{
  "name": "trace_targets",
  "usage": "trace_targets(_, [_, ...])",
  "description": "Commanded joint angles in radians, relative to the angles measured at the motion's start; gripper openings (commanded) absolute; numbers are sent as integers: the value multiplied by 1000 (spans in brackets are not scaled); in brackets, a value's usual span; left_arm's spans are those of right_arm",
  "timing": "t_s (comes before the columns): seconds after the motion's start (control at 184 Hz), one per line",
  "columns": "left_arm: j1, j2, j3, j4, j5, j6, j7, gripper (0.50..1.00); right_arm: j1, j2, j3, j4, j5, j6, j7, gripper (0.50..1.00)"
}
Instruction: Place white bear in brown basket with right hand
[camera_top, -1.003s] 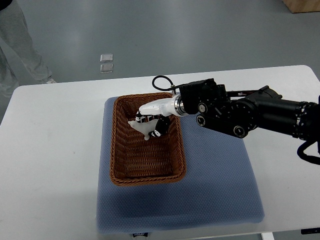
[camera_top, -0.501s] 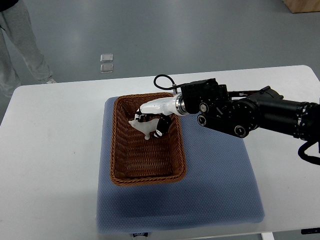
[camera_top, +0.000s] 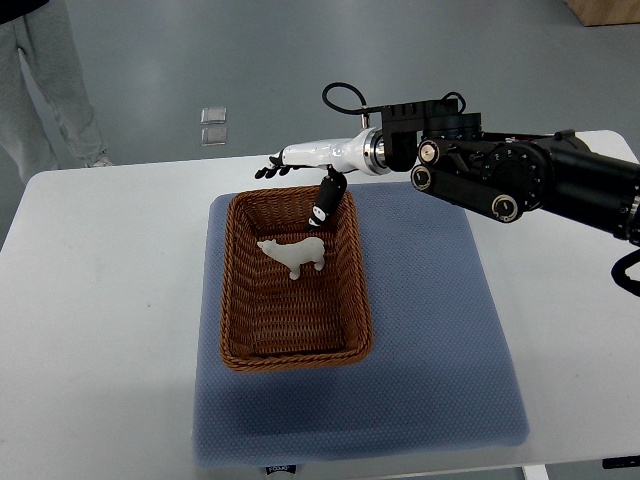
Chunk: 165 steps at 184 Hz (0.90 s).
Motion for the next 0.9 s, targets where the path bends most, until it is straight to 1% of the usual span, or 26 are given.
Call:
trace_targets(0.0, [2,0,0,0,0,0,0,1000,-21,-42,96,0,58,-6,1,911])
trace_targets(0.087, [0,0,0,0,0,0,0,1000,-87,-55,209,-1,113,-26,-1,911])
trace_targets(0.185, [0,0,0,0,0,0,0,1000,-159,-98,343,-1,126,-75,-3,911])
trace_targets(0.289, [0,0,0,0,0,0,0,1000,-208,-104,455,-8,129,-82,1,911])
trace_targets(0.376, [0,0,0,0,0,0,0,1000,-265,-96,590,-18,153,-82,2,911])
trace_targets(0.49, [0,0,0,0,0,0,0,1000,-372,-90,774,-18,297,-82,2,911])
trace_targets(0.605, [0,0,0,0,0,1,0,1000,-446,-76,878,-25,468,-90,2,911])
trace_targets(0.725, [0,0,0,0,0,1,0,1000,-507,-26,941,-86,638,-141,1,911])
trace_targets(0.894, [2,0,0,0,0,0,0,1000,-522,4,949,-212,828,-147,5,911])
